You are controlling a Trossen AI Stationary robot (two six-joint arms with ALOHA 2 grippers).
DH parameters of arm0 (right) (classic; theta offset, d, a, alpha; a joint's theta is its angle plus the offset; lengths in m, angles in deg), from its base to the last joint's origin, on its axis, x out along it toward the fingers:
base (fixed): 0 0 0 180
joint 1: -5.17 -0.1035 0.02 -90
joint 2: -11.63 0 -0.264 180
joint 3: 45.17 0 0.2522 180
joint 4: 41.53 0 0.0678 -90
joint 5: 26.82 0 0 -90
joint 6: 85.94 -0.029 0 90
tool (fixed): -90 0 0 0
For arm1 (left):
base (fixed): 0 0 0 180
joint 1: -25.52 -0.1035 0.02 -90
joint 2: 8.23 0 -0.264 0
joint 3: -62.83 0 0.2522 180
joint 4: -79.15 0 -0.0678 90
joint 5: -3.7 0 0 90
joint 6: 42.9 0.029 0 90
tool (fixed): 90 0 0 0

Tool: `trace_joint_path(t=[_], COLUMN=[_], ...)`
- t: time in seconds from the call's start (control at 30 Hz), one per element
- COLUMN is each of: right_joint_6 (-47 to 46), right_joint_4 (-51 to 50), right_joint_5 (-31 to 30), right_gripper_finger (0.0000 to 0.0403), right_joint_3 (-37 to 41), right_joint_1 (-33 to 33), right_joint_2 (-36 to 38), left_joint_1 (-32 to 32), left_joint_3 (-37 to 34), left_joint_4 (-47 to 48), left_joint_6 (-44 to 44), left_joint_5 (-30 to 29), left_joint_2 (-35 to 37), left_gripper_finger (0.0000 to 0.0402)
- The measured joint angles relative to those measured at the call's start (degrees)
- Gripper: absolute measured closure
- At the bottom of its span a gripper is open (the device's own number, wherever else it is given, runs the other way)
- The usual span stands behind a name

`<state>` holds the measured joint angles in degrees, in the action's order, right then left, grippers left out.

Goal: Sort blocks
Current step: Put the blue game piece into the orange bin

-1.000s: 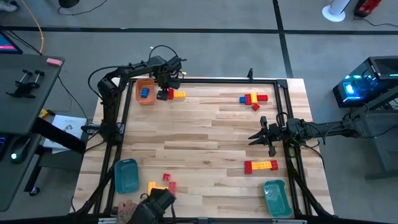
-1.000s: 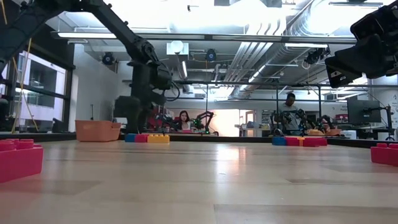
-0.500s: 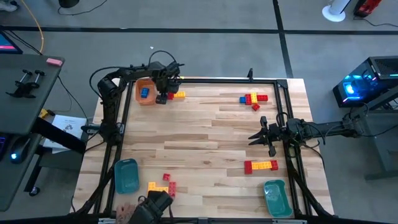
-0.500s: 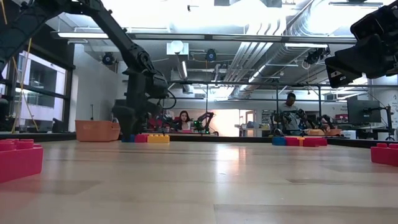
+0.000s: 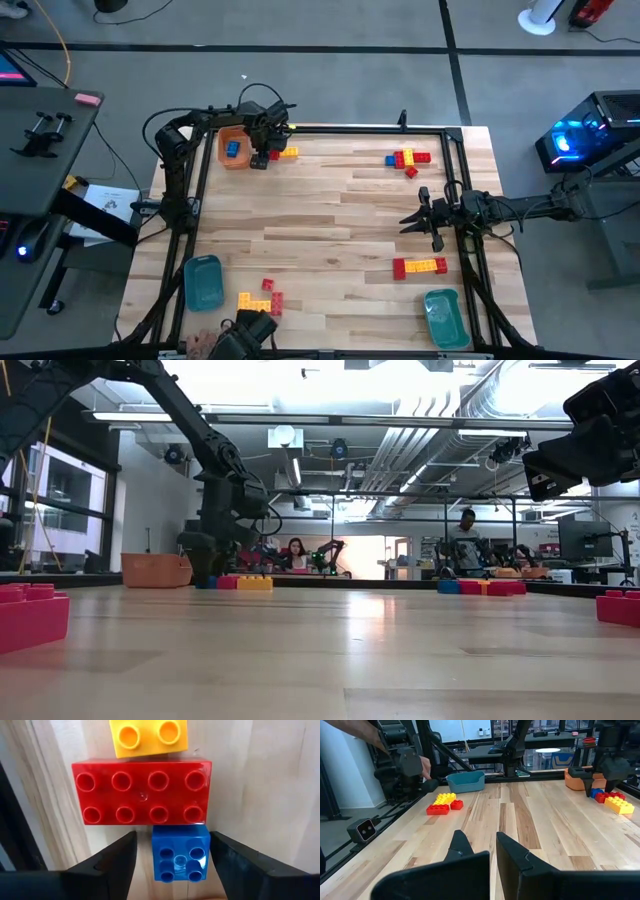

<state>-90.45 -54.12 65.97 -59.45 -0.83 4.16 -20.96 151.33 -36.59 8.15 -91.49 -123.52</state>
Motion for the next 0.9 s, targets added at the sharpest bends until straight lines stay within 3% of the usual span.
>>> trace_joint_path(t=[0.2,0.33,0.6,0.9], right_joint_6=[0.0,0.0,0.0,0.0], right_joint_4=[0.0,0.0,0.0,0.0], right_joint_5=[0.0,0.0,0.0,0.0], right_gripper_finger=[0.0402,0.0402,0.0402,0.0402], right_joint_3=[0.0,0.0,0.0,0.0], right_joint_1=[0.0,0.0,0.0,0.0], right_joint_2=[0.0,0.0,0.0,0.0], left_joint_1=[1.1,1.4,-2.4,-1.9], left_joint_3=[0.1,2.6,9.7,1.1], left_joint_4=[1.7,3.9,2.1,5.6], left_joint_6=[0.0,-4.5,-26.0,-47.9], left_joint_5=[-0.7,-1.3,-2.8,-13.0], left_joint_2=[0.7,1.9,12.1,23.8], left_gripper_finger=[0.0297,0.0302,0.0302,0.0302])
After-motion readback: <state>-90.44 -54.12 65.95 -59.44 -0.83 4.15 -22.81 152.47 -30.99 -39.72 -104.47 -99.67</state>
